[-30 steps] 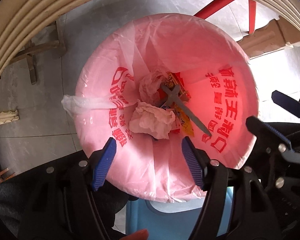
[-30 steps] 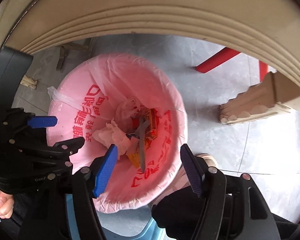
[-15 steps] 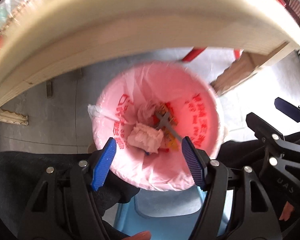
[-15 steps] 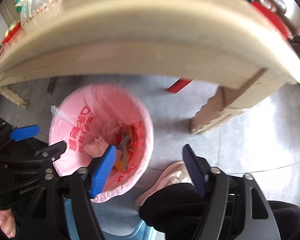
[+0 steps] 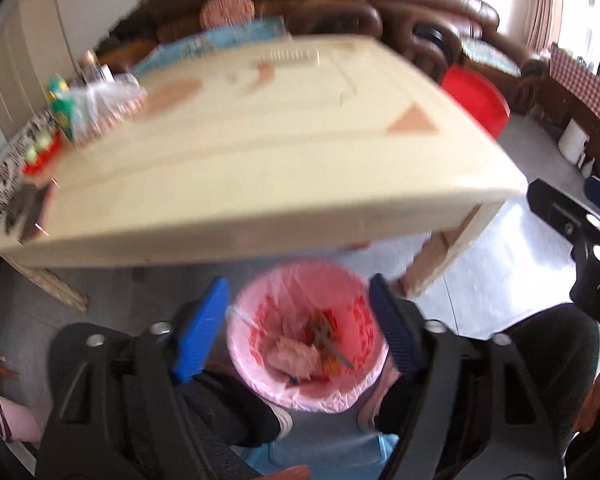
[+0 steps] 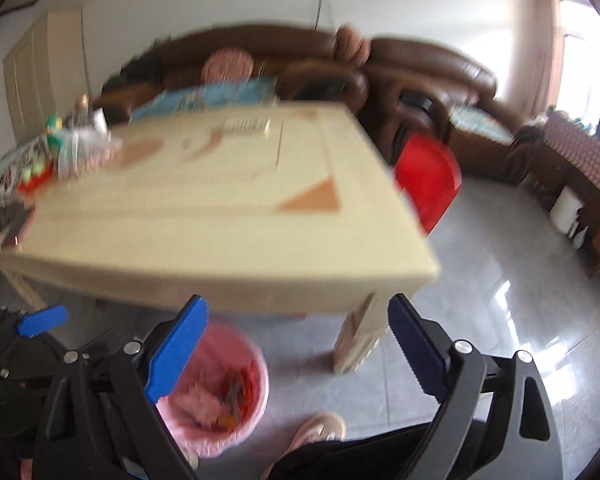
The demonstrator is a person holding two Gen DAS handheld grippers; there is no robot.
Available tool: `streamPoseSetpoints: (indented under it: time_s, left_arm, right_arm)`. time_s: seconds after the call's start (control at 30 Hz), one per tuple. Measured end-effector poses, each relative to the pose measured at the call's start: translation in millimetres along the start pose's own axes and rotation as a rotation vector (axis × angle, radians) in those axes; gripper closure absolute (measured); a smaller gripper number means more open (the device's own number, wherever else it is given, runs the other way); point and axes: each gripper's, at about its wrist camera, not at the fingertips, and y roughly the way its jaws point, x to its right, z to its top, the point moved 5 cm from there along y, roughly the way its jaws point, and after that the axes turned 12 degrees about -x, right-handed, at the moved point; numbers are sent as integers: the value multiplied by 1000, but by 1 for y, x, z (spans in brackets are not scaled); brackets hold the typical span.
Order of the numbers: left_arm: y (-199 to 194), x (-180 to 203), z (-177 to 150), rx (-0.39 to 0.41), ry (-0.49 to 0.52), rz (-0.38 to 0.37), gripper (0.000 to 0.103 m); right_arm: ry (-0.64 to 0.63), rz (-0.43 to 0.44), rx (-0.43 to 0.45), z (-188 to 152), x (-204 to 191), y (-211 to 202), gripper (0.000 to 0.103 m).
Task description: Collect trash
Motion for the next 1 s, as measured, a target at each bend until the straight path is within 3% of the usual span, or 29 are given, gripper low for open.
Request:
streamPoseSetpoints:
  time_s: [0.23,0.47,0.63,1.0]
  left_arm:
    - [-85,-4,16,185,-42,45,21]
    - [-126,-7,19,251,-74,47,20]
    - [-135,-6,18,263,-83,54,20]
    - [-138,-8,16,261,-93,49,20]
  right_arm:
    - [40,-25,193,28,3,-81,7]
    - [19,-56,318,39,-10,-143,7]
    - [25,-66,349,39,-10,-163,7]
    - [8,-64,334,38,-19,-165,7]
